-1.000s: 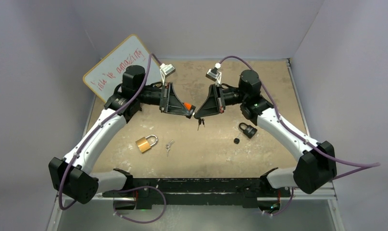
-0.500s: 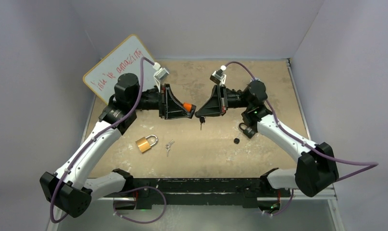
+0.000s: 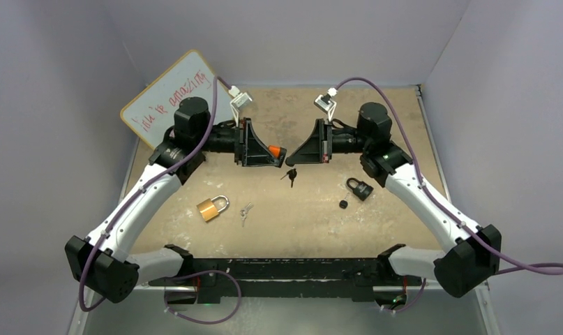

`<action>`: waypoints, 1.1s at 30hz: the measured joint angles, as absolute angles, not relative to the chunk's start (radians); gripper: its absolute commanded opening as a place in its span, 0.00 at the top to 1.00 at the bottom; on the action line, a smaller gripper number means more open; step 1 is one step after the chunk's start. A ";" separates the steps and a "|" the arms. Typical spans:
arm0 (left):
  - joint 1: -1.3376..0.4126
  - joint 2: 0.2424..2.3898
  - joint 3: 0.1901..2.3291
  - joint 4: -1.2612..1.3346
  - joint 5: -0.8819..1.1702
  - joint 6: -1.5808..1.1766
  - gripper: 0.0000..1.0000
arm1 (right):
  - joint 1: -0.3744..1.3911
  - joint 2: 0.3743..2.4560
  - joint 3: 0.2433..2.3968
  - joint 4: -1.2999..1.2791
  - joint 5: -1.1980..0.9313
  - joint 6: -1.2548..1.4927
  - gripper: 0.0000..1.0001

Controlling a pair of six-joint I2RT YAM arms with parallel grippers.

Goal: Unlock with the key

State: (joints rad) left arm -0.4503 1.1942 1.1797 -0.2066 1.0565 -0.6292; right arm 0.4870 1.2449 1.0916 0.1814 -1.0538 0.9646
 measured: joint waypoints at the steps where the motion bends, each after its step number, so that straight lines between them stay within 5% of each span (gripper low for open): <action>1: -0.452 1.195 1.180 -0.208 1.052 -0.628 1.00 | 0.487 1.239 1.090 0.165 -1.042 0.947 0.63; 4: -0.457 1.209 1.180 -0.198 1.029 -0.643 1.00 | 0.491 1.199 1.089 0.060 -0.963 0.849 0.44; 12: -0.458 1.225 1.114 -0.060 1.016 -0.806 1.00 | 0.496 1.075 1.031 0.059 -0.860 0.752 0.22; 22: -0.458 1.224 1.082 0.104 1.082 -0.972 1.00 | 0.497 1.161 1.045 0.214 -0.782 0.809 0.22; 27: -0.458 1.224 1.049 0.146 1.094 -1.023 1.00 | 0.497 1.179 1.018 0.391 -0.803 0.955 0.37; 33: -0.458 1.225 1.048 0.203 1.093 -1.060 1.00 | 0.500 1.187 1.011 0.471 -0.829 1.040 0.38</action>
State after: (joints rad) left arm -0.4576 1.2247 1.0481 0.2028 1.0927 -1.0603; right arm 0.4995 1.1870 1.0107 0.4709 -0.8291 1.0405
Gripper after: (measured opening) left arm 0.274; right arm 0.626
